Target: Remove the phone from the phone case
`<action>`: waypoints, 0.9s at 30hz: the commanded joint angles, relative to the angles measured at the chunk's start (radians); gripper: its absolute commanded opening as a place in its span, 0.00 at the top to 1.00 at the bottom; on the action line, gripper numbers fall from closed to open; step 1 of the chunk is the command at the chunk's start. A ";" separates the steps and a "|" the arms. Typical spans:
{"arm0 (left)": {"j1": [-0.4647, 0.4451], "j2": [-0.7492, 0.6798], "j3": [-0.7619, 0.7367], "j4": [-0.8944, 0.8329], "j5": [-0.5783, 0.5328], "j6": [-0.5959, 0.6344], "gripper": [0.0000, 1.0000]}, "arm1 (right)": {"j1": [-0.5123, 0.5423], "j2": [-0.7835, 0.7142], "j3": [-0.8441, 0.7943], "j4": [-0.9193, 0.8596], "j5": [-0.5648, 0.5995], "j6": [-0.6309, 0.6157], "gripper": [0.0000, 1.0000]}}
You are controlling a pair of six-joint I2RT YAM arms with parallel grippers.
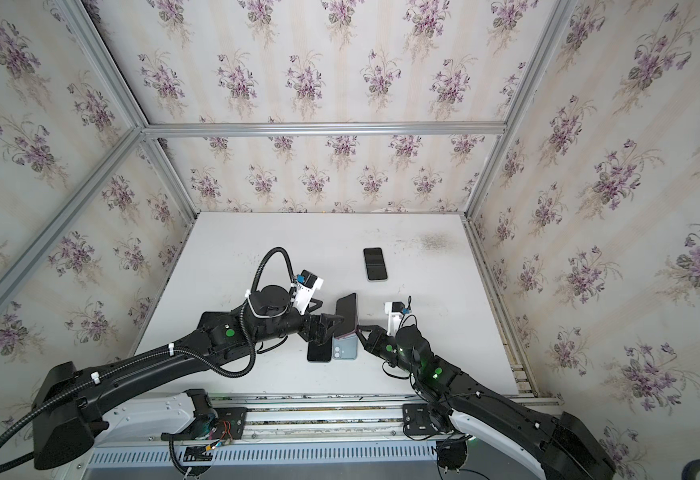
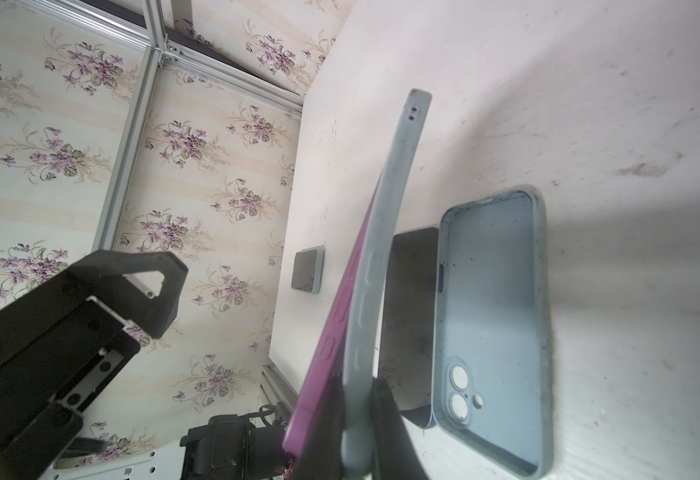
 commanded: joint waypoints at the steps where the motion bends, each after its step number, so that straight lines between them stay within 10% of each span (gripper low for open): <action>1: -0.052 0.009 0.024 -0.131 -0.134 0.156 0.02 | 0.001 -0.007 0.010 0.047 0.014 -0.003 1.00; 27: -0.190 0.316 0.214 -0.202 -0.360 0.211 0.13 | 0.001 -0.020 0.009 0.058 -0.003 0.012 1.00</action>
